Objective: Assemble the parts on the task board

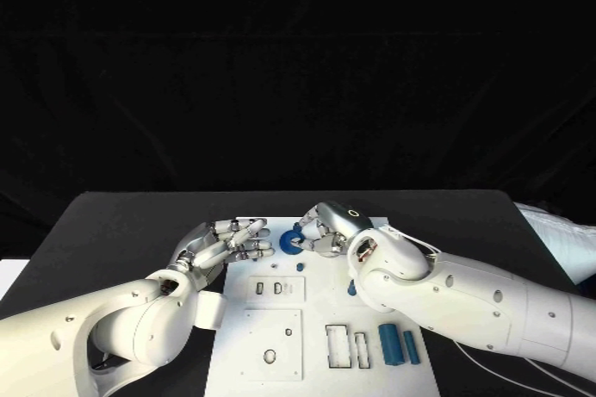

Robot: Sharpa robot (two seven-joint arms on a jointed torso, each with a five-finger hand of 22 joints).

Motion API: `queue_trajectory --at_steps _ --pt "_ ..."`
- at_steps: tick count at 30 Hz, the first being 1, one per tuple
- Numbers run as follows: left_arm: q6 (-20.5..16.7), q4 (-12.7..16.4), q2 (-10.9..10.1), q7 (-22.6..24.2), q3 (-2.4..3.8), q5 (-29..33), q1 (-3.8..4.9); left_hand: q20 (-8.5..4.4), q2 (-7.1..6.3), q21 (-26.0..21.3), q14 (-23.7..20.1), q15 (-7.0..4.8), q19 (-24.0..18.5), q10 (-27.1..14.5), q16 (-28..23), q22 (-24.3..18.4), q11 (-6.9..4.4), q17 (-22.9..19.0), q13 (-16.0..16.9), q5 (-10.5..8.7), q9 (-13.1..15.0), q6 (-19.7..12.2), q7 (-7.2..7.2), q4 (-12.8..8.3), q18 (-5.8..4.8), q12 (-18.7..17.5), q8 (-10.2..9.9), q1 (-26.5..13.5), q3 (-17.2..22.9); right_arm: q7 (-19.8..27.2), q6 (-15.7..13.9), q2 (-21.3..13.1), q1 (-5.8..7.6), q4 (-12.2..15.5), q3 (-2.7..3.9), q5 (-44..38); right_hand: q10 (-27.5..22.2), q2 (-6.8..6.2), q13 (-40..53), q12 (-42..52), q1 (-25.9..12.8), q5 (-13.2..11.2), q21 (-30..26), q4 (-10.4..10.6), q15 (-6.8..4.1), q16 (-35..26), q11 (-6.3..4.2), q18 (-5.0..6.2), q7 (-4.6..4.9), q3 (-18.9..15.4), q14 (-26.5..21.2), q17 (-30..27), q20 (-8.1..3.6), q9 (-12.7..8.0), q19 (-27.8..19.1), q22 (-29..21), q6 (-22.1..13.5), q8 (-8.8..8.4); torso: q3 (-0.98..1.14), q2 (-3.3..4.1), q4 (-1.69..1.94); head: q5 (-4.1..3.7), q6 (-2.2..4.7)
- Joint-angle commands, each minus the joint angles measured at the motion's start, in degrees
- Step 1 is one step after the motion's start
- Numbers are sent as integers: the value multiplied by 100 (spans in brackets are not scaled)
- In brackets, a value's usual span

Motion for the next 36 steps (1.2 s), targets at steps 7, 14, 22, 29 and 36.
queue_trajectory --at_steps 7,14,22,29,36 --pt "128 -20 -36 69 2 4 -4 -6 5 -41 -25 18 32 -42 -26 -5 11 9 -8 -15 -4 -36 5 -43 62 -25 -18 47 15 1805 -245 -1208 4 535 142 1361 -20 -132 293 -32 896 -88 21 -605 -24 57 -42 -57 1 143 442 690 -28 -9 104 840 73 -14 48 -75 -181 37 31" --pt "160 -107 -7 85 0 4 -18 -6 12 -44 -24 16 33 -35 -28 -5 6 14 -6 -14 -2 -29 -4 -53 63 -21 -13 52 21 2493 160 -1776 -18 332 180 1910 -101 -199 177 -210 1016 -85 5 -736 -17 40 -34 -50 12 117 433 665 -23 -18 77 809 40 -31 104 -136 -277 1 9" --pt "170 -161 19 86 -2 4 -35 -6 13 -45 -23 15 34 -34 -28 -5 5 16 -6 -14 -1 -29 -4 -56 63 -21 -12 52 22 2695 362 -1957 -93 -59 186 2032 -123 -221 144 -259 1022 -79 1 -752 -15 37 -33 -48 14 96 431 661 -21 -20 71 802 26 -34 138 -159 -309 20 -53" --pt "180 -182 27 84 -3 7 -44 -6 13 -45 -23 15 34 -34 -28 -5 5 16 -6 -14 -1 -29 -4 -56 63 -21 -12 52 22 2719 388 -1916 -166 -312 187 1994 -119 -256 135 -271 1011 44 -1 -765 -14 34 -34 -48 10 38 430 660 -18 -17 69 802 28 -23 125 -153 -302 14 -72" --pt "198 -185 31 87 -3 33 -49 -6 18 -47 -23 15 35 -35 -29 -4 6 19 -6 -15 -1 -30 1 -57 63 -21 -13 48 23 2691 407 -1802 -243 -520 187 1861 -124 -224 119 -293 1047 58 -2 -786 -19 30 -40 -47 5 50 429 656 -20 -12 68 801 51 -13 118 -156 -291 5 -102"
